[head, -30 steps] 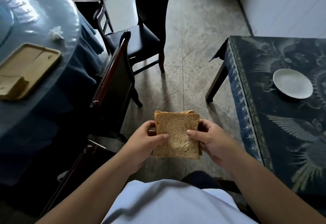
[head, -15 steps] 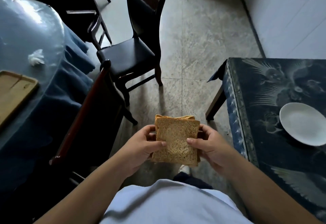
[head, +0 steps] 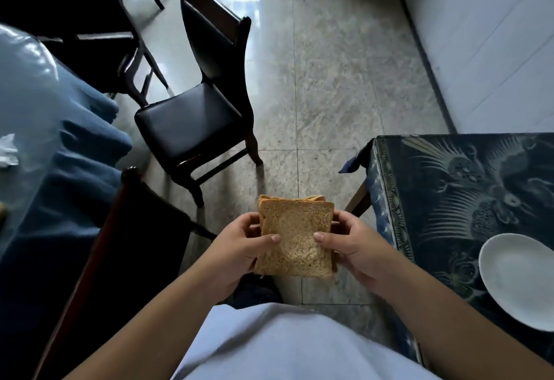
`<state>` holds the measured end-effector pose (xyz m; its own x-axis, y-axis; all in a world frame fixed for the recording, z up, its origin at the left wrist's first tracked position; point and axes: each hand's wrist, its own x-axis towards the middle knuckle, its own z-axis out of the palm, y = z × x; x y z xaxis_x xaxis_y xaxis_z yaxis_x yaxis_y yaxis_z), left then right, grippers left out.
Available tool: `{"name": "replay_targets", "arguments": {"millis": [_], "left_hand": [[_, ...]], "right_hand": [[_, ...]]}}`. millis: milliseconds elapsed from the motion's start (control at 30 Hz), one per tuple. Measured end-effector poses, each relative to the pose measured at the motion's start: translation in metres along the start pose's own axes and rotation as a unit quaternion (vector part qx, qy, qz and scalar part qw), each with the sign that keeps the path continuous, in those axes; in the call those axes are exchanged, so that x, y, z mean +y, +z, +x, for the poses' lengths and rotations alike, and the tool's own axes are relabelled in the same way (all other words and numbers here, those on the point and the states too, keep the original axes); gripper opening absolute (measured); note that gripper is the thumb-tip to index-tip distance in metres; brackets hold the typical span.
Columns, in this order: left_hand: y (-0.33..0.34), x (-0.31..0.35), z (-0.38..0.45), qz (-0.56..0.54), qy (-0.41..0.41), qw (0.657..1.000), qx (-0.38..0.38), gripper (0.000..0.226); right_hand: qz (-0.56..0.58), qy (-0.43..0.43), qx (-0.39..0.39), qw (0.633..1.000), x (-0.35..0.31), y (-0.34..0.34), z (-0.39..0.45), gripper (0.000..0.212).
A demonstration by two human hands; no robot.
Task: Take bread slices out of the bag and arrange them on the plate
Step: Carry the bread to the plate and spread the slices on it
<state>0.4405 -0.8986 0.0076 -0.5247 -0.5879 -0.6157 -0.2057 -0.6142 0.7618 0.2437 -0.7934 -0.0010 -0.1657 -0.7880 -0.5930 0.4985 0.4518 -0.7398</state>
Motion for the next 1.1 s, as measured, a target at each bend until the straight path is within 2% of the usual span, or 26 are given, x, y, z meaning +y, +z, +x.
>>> {"name": "replay_targets", "arguments": {"millis": [133,300,367,500,667,800,867,933,1033,1100], "left_hand": [[0.005,0.043,0.058,0.048,-0.019,0.998,-0.048,0.032],[0.036,0.102,0.131,0.153,-0.026,0.977,-0.143,0.028],[0.060,0.122,0.155,0.207,-0.030,0.957,-0.200,0.028],[0.126,0.139,0.186,0.329,-0.019,0.890,-0.316,0.024],[0.212,0.116,0.186,0.429,-0.048,0.790,-0.436,0.028],[0.269,0.081,0.169,0.459,-0.080,0.737,-0.489,0.029],[0.284,0.067,0.162,0.466,-0.084,0.722,-0.504,0.025],[0.301,0.052,0.156,0.490,-0.071,0.703,-0.510,0.027],[0.325,0.034,0.153,0.514,-0.059,0.688,-0.508,0.023],[0.337,0.025,0.153,0.522,-0.060,0.690,-0.498,0.019]], "right_hand": [[0.035,-0.029,0.050,0.998,-0.027,-0.012,0.033,0.045],[0.118,-0.082,0.164,0.976,-0.051,-0.030,0.050,0.054],[0.169,-0.107,0.205,0.958,-0.055,-0.040,0.044,0.058],[0.238,-0.152,0.324,0.903,-0.049,-0.055,0.019,0.058],[0.332,-0.192,0.444,0.810,-0.015,-0.067,-0.025,0.049],[0.373,-0.211,0.505,0.749,0.016,-0.080,-0.064,0.030],[0.377,-0.212,0.526,0.732,0.025,-0.087,-0.075,0.030],[0.381,-0.212,0.548,0.714,0.035,-0.097,-0.088,0.040],[0.382,-0.206,0.564,0.702,0.050,-0.116,-0.098,0.033],[0.380,-0.197,0.571,0.700,0.057,-0.128,-0.101,0.030]]}}
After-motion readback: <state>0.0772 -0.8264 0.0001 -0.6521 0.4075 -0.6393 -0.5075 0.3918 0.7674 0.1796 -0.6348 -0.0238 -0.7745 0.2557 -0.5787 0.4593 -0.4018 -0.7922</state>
